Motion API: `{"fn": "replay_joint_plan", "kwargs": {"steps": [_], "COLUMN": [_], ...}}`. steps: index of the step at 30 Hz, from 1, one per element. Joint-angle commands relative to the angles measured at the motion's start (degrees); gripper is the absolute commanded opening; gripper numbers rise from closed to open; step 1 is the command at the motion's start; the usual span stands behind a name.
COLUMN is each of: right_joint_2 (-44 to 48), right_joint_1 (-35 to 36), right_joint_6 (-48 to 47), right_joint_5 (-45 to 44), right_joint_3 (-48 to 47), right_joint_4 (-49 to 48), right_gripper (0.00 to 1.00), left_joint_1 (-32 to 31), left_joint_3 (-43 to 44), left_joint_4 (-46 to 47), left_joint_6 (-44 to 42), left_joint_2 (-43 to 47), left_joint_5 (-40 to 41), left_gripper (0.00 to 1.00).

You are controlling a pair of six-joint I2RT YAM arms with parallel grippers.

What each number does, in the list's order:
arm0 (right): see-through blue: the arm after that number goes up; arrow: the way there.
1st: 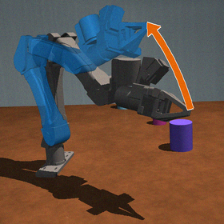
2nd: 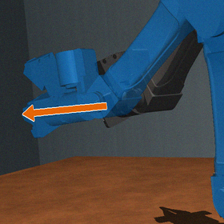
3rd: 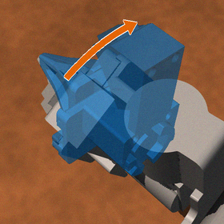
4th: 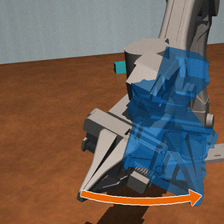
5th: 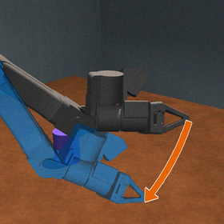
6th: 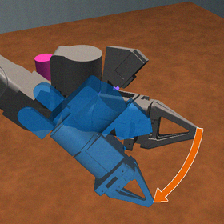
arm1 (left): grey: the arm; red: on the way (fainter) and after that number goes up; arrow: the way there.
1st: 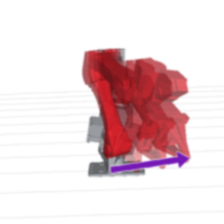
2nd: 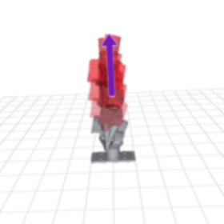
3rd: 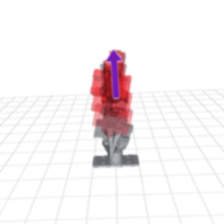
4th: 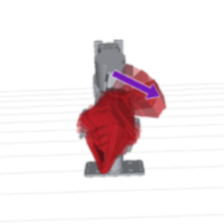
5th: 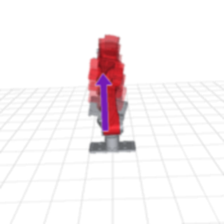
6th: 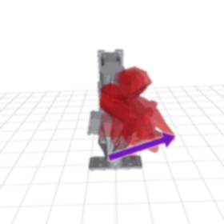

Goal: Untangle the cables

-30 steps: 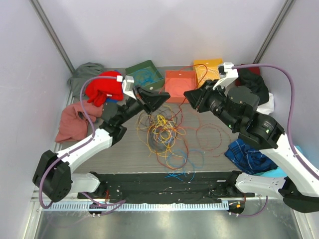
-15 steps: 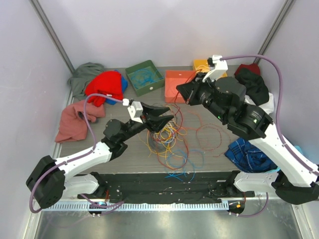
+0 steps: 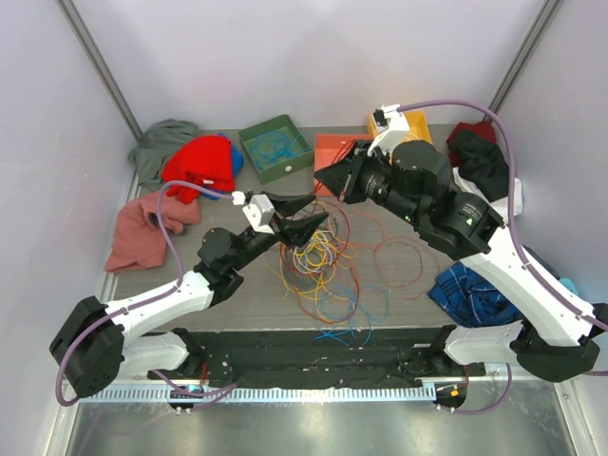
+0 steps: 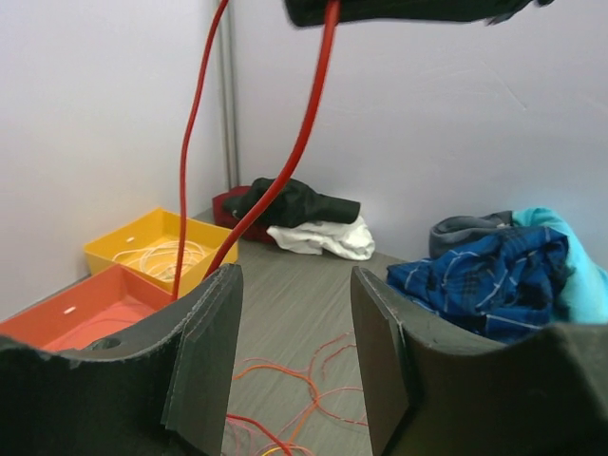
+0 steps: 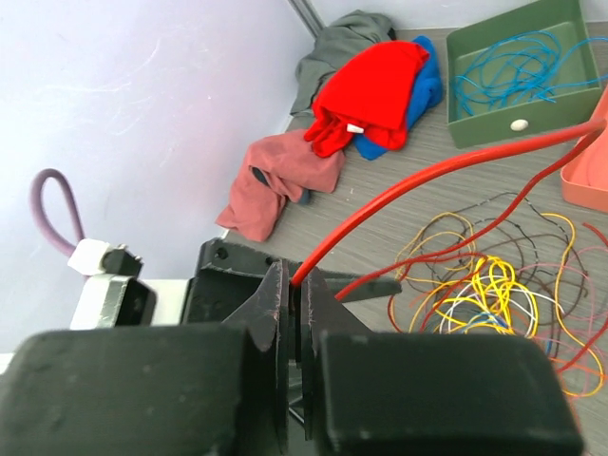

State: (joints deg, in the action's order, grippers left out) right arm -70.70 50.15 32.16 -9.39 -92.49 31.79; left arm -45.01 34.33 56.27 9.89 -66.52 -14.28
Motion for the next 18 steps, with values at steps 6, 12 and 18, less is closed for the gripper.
{"fn": "replay_joint_plan", "kwargs": {"steps": [6,12,18], "right_joint_2": [2.3,2.3,2.3], "right_joint_1": [0.3,0.3,0.3], "right_joint_6": [1.6,2.1,1.5], "right_joint_5": [3.1,4.5,4.5], "right_joint_3": [-3.8,-4.3,-5.6], "right_joint_4": [-0.6,-0.4,0.6], "right_gripper": [0.01,0.01,0.01], "left_joint_1": [-0.2,-0.2,-0.1], "left_joint_3": [2.2,4.0,3.4], "left_joint_4": [0.2,1.7,3.9], "left_joint_6": [-6.9,-9.2,-11.4], "left_joint_2": [-3.6,-8.3,-9.9], "left_joint_5": [8.5,13.5,19.4], "left_gripper": [0.59,0.61,0.64]}}
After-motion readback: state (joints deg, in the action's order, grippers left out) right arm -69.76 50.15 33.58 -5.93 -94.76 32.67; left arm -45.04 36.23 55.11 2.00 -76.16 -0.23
